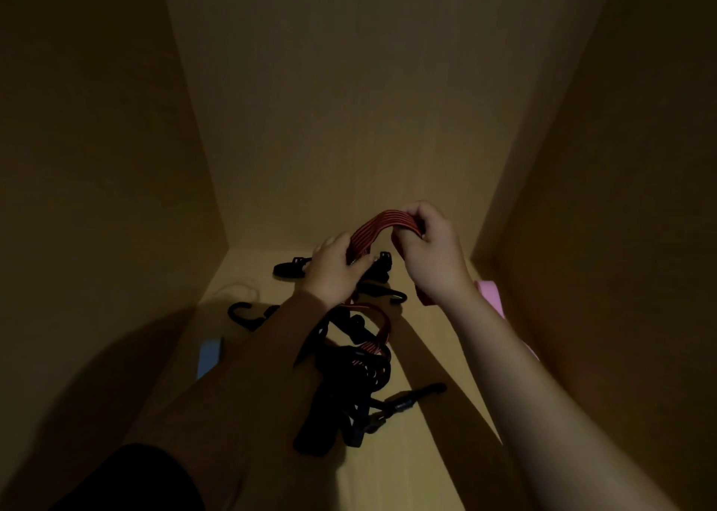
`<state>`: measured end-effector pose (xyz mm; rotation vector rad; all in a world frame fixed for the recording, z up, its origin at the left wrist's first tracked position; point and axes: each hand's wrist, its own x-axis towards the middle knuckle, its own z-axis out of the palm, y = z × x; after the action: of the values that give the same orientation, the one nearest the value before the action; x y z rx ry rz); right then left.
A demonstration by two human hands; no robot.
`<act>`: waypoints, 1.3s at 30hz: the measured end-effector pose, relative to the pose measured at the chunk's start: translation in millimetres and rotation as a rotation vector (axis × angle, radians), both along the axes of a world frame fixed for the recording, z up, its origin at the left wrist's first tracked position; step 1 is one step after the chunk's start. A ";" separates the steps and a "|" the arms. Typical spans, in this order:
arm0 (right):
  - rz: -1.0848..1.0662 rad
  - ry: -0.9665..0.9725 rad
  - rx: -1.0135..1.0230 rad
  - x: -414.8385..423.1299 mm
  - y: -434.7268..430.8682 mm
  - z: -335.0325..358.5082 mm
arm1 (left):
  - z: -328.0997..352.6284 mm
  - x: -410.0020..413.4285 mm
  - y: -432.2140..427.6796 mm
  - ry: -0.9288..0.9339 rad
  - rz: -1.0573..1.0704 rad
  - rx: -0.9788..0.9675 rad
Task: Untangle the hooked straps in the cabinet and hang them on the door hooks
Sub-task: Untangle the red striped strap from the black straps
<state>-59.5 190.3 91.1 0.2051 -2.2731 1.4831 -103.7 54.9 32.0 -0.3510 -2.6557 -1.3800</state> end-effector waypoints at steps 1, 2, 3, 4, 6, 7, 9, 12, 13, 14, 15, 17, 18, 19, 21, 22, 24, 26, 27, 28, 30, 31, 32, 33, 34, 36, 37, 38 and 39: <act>-0.016 -0.008 -0.018 1.4 0.8 -0.4 | 4.1 1.6 2.6 -0.026 -0.027 0.058; -0.034 -0.029 -0.017 2.7 2.3 -1.2 | 9.1 3.6 4.7 -0.052 -0.042 0.115; -0.051 -0.069 0.000 3.7 4.3 -2.5 | 14.6 4.9 6.4 -0.063 -0.041 0.158; -0.062 -0.125 0.021 4.5 7.0 -4.9 | 19.7 5.0 7.0 -0.056 -0.028 0.186; -0.044 -0.244 0.034 6.0 12.1 -10.5 | 29.6 4.5 6.7 -0.023 -0.014 0.203; -0.018 -0.287 0.034 6.8 13.5 -12.7 | 34.8 4.8 6.6 -0.001 -0.023 0.192; 0.062 -0.340 0.032 7.9 12.2 -15.6 | 45.8 5.9 8.8 0.038 -0.062 0.156; 0.190 -0.379 -0.034 9.0 2.6 -17.0 | 62.9 8.9 17.1 0.050 -0.128 0.159; 0.209 -0.386 -0.073 9.0 -0.6 -17.3 | 67.5 10.2 19.6 0.047 -0.143 0.151; 0.212 -0.388 -0.114 9.3 -2.5 -17.9 | 70.3 11.1 20.9 0.042 -0.155 0.141; 0.201 -0.385 -0.153 9.2 -3.4 -18.5 | 72.0 11.8 21.2 0.036 -0.161 0.137; 0.159 -0.377 -0.203 9.0 -1.8 -21.2 | 72.3 12.4 18.9 0.026 -0.154 0.163; 0.141 -0.382 -0.212 9.3 -0.7 -23.0 | 70.5 12.8 16.9 0.013 -0.150 0.186; 0.129 -0.389 -0.213 9.8 0.2 -24.9 | 68.2 13.7 15.0 -0.006 -0.152 0.209; 0.117 -0.394 -0.197 10.7 1.3 -28.7 | 59.4 15.1 11.3 -0.076 -0.166 0.250; 0.112 -0.390 -0.181 11.0 1.3 -30.1 | 53.8 16.1 9.3 -0.120 -0.175 0.256; 0.101 -0.377 -0.136 10.2 0.8 -31.8 | 41.8 18.5 5.0 -0.210 -0.204 0.218; 0.073 -0.365 -0.095 8.8 0.5 -32.6 | 30.1 20.5 1.3 -0.264 -0.245 0.131; 0.058 -0.360 -0.081 8.2 0.4 -32.8 | 25.3 21.1 0.1 -0.265 -0.259 0.096; 0.050 -0.357 -0.068 7.6 0.5 -33.3 | 21.1 21.6 -0.8 -0.255 -0.265 0.080; 0.055 -0.356 -0.034 7.7 1.2 -34.5 | 15.4 22.4 -1.7 -0.236 -0.277 0.092; 0.064 -0.357 -0.019 8.1 1.4 -34.8 | 14.4 22.9 -1.6 -0.238 -0.284 0.111; 0.070 -0.359 -0.009 8.3 1.8 -35.3 | 14.5 23.9 -1.1 -0.241 -0.294 0.135; 0.076 -0.359 -0.006 8.6 2.0 -35.5 | 14.0 24.0 -0.5 -0.236 -0.298 0.153; 0.080 -0.357 -0.003 8.7 2.1 -35.9 | 14.0 24.0 0.0 -0.221 -0.291 0.158; 0.086 -0.352 0.031 9.2 1.8 -36.8 | 13.6 22.6 0.3 -0.178 -0.253 0.151; 0.078 -0.348 0.078 9.1 1.8 -38.0 | 13.7 21.7 -0.2 -0.166 -0.234 0.139; 0.058 -0.342 0.144 9.1 2.4 -39.8 | 14.4 21.7 -0.8 -0.165 -0.216 0.120; 0.029 -0.336 0.209 9.3 3.7 -41.5 | 14.7 21.4 -1.6 -0.168 -0.197 0.099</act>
<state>-50.2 194.0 49.7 0.0509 -2.7064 1.3770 -82.3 53.3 46.7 -0.5183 -2.7334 -1.6615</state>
